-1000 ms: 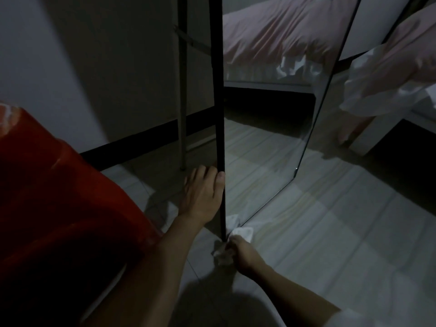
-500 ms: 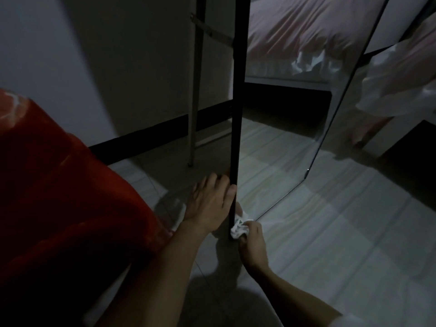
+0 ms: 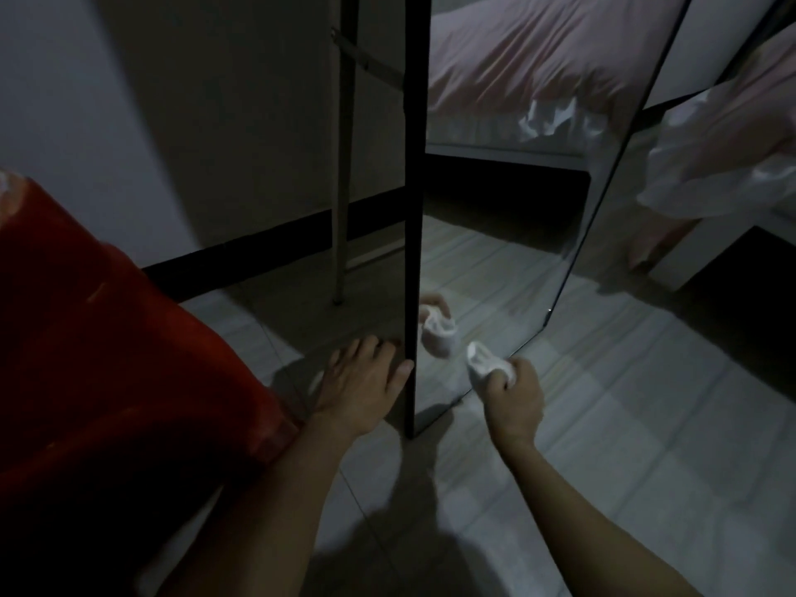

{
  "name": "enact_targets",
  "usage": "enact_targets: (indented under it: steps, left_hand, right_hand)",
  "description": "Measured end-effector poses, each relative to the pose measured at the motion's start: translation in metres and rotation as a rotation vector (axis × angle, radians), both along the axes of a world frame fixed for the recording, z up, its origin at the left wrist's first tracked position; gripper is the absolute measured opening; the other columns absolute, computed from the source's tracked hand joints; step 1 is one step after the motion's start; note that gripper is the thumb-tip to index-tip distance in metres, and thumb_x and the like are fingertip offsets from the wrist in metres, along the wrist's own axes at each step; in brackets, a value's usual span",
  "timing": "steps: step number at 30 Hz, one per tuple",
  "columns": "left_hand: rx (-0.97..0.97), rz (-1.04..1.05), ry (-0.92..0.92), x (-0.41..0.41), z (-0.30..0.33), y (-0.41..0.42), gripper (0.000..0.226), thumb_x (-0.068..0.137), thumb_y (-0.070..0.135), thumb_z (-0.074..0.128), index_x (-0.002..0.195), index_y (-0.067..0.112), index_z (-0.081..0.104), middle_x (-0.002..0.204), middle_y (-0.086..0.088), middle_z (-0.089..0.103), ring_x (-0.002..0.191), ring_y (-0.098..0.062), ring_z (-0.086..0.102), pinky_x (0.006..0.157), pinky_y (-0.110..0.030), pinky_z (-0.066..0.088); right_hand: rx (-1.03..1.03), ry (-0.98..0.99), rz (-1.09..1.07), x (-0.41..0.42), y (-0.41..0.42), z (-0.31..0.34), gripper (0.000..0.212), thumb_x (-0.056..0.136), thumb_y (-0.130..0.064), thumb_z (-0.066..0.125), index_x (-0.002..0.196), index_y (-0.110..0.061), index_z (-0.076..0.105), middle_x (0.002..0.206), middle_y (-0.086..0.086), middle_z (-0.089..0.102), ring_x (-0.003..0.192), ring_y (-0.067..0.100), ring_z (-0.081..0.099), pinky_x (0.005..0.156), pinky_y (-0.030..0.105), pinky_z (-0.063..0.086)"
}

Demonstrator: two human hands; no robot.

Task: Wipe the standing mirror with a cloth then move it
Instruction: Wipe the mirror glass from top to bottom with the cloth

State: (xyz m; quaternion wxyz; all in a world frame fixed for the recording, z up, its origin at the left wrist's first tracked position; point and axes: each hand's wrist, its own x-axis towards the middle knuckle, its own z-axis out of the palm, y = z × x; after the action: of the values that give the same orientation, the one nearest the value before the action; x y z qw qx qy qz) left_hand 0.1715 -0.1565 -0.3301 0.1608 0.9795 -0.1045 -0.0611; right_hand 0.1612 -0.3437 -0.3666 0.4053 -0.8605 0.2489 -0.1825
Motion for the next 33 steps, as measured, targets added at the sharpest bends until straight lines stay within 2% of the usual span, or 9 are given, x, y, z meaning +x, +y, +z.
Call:
enact_targets:
  steps: [4, 8, 10, 14, 19, 21, 26, 29, 33]
  left_hand:
    - [0.005, -0.035, -0.031, 0.003, 0.003, -0.003, 0.065, 0.087, 0.058, 0.008, 0.119, 0.021, 0.050, 0.116, -0.004, 0.048, 0.113, -0.023, 0.044, 0.096, -0.037, 0.033]
    - [0.007, -0.058, -0.097, 0.003, 0.006, -0.005, 0.076, 0.077, 0.057, -0.003, 0.109, 0.019, 0.055, 0.107, -0.005, 0.052, 0.107, -0.026, 0.048, 0.091, -0.037, 0.034]
    - [0.038, -0.060, -0.111, 0.003, 0.008, -0.007, 0.074, 0.079, 0.057, -0.002, 0.107, 0.019, 0.054, 0.107, -0.006, 0.052, 0.107, -0.026, 0.048, 0.089, -0.036, 0.034]
    - [0.077, -0.023, -0.062, 0.000, 0.009, -0.012, 0.042, 0.098, 0.045, 0.021, 0.110, 0.019, 0.051, 0.115, -0.005, 0.048, 0.113, -0.024, 0.044, 0.092, -0.035, 0.030]
    - [0.019, 0.018, -0.015, -0.005, 0.012, -0.019, 0.033, 0.101, 0.035, 0.025, 0.115, 0.017, 0.049, 0.120, -0.007, 0.046, 0.115, -0.025, 0.042, 0.095, -0.036, 0.032]
    - [0.033, 0.019, -0.009, -0.006, 0.011, -0.019, 0.033, 0.100, 0.035, 0.025, 0.116, 0.019, 0.048, 0.121, -0.006, 0.045, 0.115, -0.024, 0.041, 0.095, -0.036, 0.031]
    - [0.053, 0.011, -0.063, -0.005, 0.011, -0.013, 0.036, 0.100, 0.040, 0.024, 0.113, 0.022, 0.052, 0.115, -0.005, 0.048, 0.111, -0.024, 0.044, 0.097, -0.036, 0.030]
    - [0.052, 0.009, -0.061, -0.002, 0.009, -0.013, 0.042, 0.098, 0.044, 0.019, 0.111, 0.022, 0.052, 0.113, -0.004, 0.049, 0.110, -0.024, 0.045, 0.097, -0.037, 0.031]
    - [0.071, 0.006, -0.047, -0.003, 0.010, -0.015, 0.050, 0.096, 0.047, 0.012, 0.113, 0.022, 0.051, 0.115, -0.004, 0.049, 0.111, -0.024, 0.045, 0.098, -0.037, 0.030]
  right_hand:
    - [0.095, -0.221, -0.080, 0.025, -0.003, 0.030, 0.036, 0.074, -0.025, 0.038, 0.102, -0.008, 0.052, 0.089, 0.005, 0.053, 0.077, 0.019, 0.049, 0.068, 0.029, 0.036]
    - [-0.021, -0.295, 0.169, 0.027, 0.007, 0.014, 0.028, 0.073, -0.004, 0.046, 0.100, 0.000, 0.053, 0.106, 0.015, 0.050, 0.096, 0.013, 0.044, 0.079, 0.014, 0.033]
    - [-0.096, -0.215, 0.267, 0.017, 0.011, -0.009, 0.029, 0.073, 0.009, 0.050, 0.101, 0.003, 0.056, 0.118, 0.017, 0.046, 0.099, 0.004, 0.036, 0.079, 0.004, 0.030]
    - [-0.055, 0.019, 0.360, -0.003, 0.010, -0.059, 0.037, 0.075, 0.015, 0.051, 0.109, 0.001, 0.056, 0.124, 0.018, 0.039, 0.101, 0.013, 0.039, 0.085, 0.017, 0.033]
    - [-0.098, 0.420, 0.779, -0.024, 0.001, -0.089, 0.046, 0.071, -0.032, 0.042, 0.102, -0.002, 0.057, 0.106, 0.003, 0.039, 0.097, 0.018, 0.040, 0.085, 0.020, 0.033]
    - [-0.054, 0.380, 0.686, -0.025, -0.003, -0.087, 0.041, 0.074, -0.029, 0.041, 0.095, 0.000, 0.061, 0.095, 0.003, 0.046, 0.092, 0.023, 0.049, 0.077, 0.021, 0.032]
    - [0.216, 0.019, -0.199, 0.012, -0.018, -0.029, 0.021, 0.084, -0.011, 0.049, 0.101, 0.000, 0.055, 0.100, 0.019, 0.058, 0.085, 0.023, 0.050, 0.072, 0.029, 0.036]
    - [0.248, -0.191, -0.165, 0.038, -0.019, 0.000, 0.017, 0.083, -0.001, 0.047, 0.099, -0.007, 0.051, 0.108, 0.013, 0.049, 0.089, 0.019, 0.046, 0.076, 0.031, 0.039]
    - [0.106, -0.051, 0.165, 0.031, -0.002, -0.027, 0.025, 0.081, 0.010, 0.044, 0.105, 0.006, 0.052, 0.114, 0.016, 0.043, 0.097, 0.020, 0.042, 0.082, 0.024, 0.034]
